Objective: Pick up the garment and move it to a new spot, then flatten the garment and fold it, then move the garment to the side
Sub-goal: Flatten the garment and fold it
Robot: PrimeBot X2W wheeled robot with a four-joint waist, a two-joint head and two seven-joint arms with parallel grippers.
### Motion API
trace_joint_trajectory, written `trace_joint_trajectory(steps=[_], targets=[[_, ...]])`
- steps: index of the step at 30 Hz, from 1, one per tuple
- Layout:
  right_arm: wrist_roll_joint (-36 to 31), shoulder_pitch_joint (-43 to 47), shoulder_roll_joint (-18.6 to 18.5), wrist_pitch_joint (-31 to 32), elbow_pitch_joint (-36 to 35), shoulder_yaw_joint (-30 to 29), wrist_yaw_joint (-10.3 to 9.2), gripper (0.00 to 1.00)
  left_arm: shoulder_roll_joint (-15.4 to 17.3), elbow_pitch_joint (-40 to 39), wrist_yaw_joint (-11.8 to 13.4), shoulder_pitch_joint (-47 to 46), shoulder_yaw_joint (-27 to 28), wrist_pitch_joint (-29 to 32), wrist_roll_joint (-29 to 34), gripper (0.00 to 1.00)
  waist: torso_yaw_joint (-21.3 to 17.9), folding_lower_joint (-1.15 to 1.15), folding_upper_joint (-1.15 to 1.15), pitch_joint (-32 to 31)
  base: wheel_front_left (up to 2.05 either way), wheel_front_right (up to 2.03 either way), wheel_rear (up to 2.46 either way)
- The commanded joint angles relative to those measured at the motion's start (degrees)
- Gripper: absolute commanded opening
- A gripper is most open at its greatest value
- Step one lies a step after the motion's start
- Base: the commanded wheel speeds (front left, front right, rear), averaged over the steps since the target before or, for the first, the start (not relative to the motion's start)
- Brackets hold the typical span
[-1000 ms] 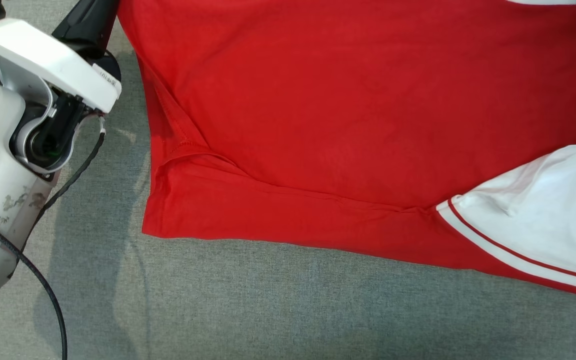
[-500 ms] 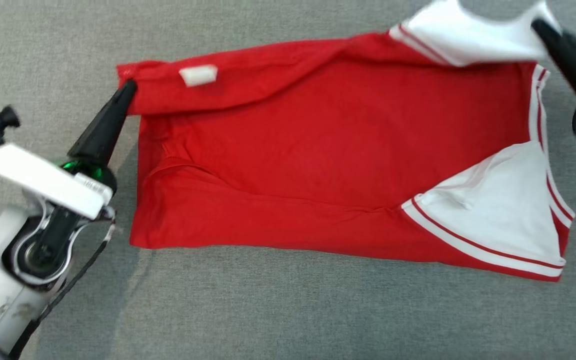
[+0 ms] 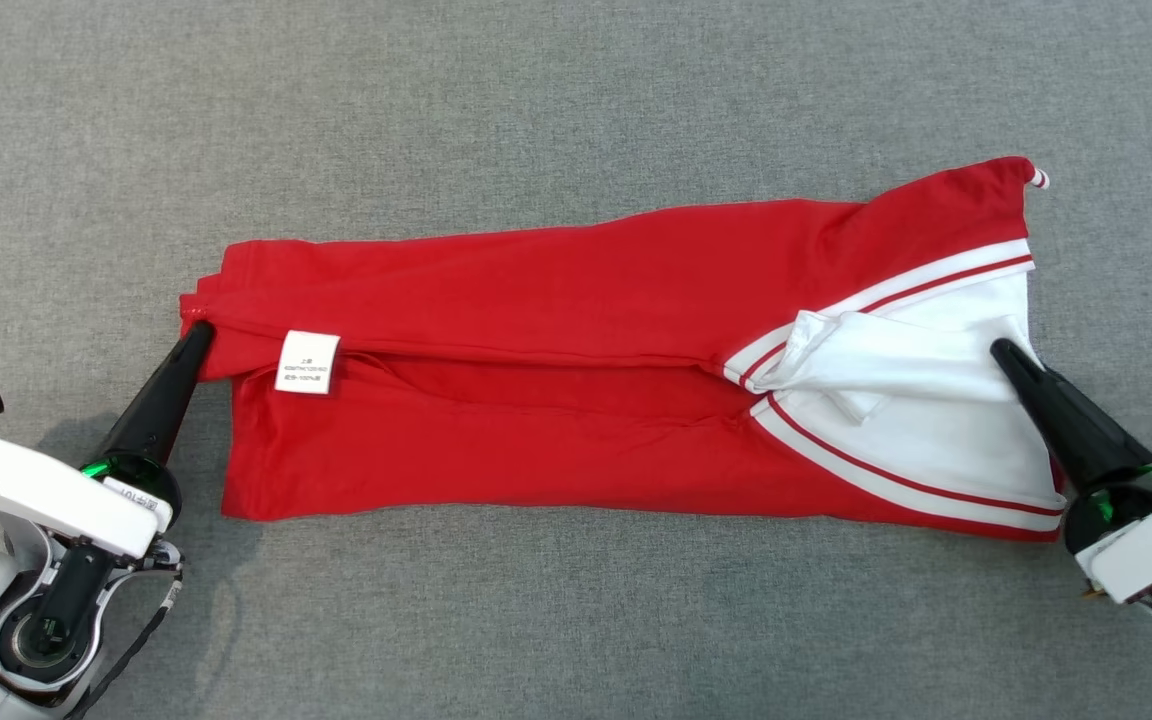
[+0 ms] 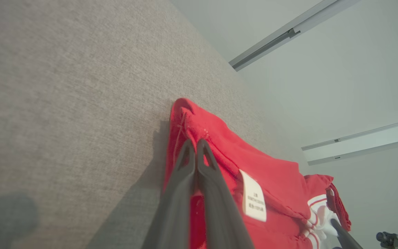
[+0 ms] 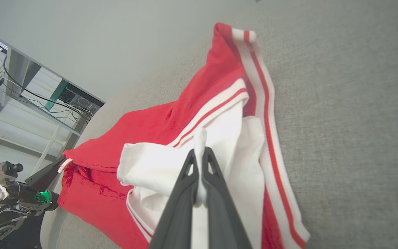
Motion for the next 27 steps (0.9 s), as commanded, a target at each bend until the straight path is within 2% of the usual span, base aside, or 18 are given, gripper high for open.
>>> trace_joint_trajectory(steps=[1, 2, 4, 8, 12, 15, 18, 20, 23, 27], targets=[[-1.21, 0.37, 0.51, -0.28, 0.32, -0.5, 0.0, 0.48, -0.14, 0.65, 0.25, -0.05, 0.23, -0.92, 1.03, 1.0, -0.1, 0.0, 0.0, -0.01, 0.0, 0.0, 0.0], [-2.22, 0.54, 1.62, -0.74, 0.69, -1.12, 0.0, 1.0, -0.59, 1.36, 0.44, -0.37, 0.11, -1.71, 2.03, 1.0, -0.16, 0.0, 0.0, -0.01, 0.0, 0.0, 0.0], [-5.43, 0.69, 3.4, -1.74, 1.36, -2.48, 0.0, 1.0, -1.49, 2.59, 1.16, -0.7, 0.27, -3.48, 4.54, 1.0, -0.3, 0.0, 0.0, -0.15, 0.0, 0.0, 0.0], [-10.98, 1.26, 7.56, -5.44, 1.35, -6.59, 0.0, 1.0, -3.41, 3.96, 5.8, -1.37, 2.61, -5.68, 13.91, 1.0, -0.09, 0.0, 0.0, -0.86, 0.0, 0.0, 0.0], [-17.78, 1.43, 10.86, -10.08, -0.14, -11.2, 0.0, 1.0, -8.69, 0.26, 11.51, 1.26, 14.48, -5.83, 29.53, 1.0, 0.31, 0.0, 0.0, -1.68, 0.0, 0.0, 0.0], [-23.17, 1.21, 12.81, -12.44, -1.37, -14.88, 0.0, 1.0, -13.39, -6.05, 13.96, 4.26, 22.66, -5.86, 41.42, 1.0, 0.35, 0.0, 0.0, -2.44, 0.0, 0.0, 0.0], [-29.73, 1.14, 15.88, -13.39, -1.85, -18.91, 0.0, 1.0, -17.58, -11.63, 14.94, 7.31, 27.92, -5.87, 51.3, 1.0, 0.45, 0.0, 0.0, -3.42, 0.0, 0.0, 0.0], [-33.68, 1.34, 17.45, -13.31, -1.7, -20.74, 0.0, 1.0, -19.71, -13.57, 14.59, 9.14, 29.72, -5.86, 56.16, 1.0, 0.53, 0.0, 0.0, -4.1, 0.0, 0.0, 0.0], [-38.76, 1.65, 18.78, -12.89, -2.0, -21.65, 0.0, 1.0, -21.97, -15.23, 13.78, 10.92, 32.06, -5.87, 62.21, 1.0, 0.6, 0.0, 0.0, -4.94, 0.0, 0.0, 0.0], [-44.02, 2.52, 20.63, -12.31, -0.98, -22.01, 0.0, 1.0, -23.28, -14.6, 12.59, 13.25, 33.13, -5.84, 68.22, 1.0, 0.48, 0.0, 0.0, -5.85, 0.0, 0.0, 0.0]])
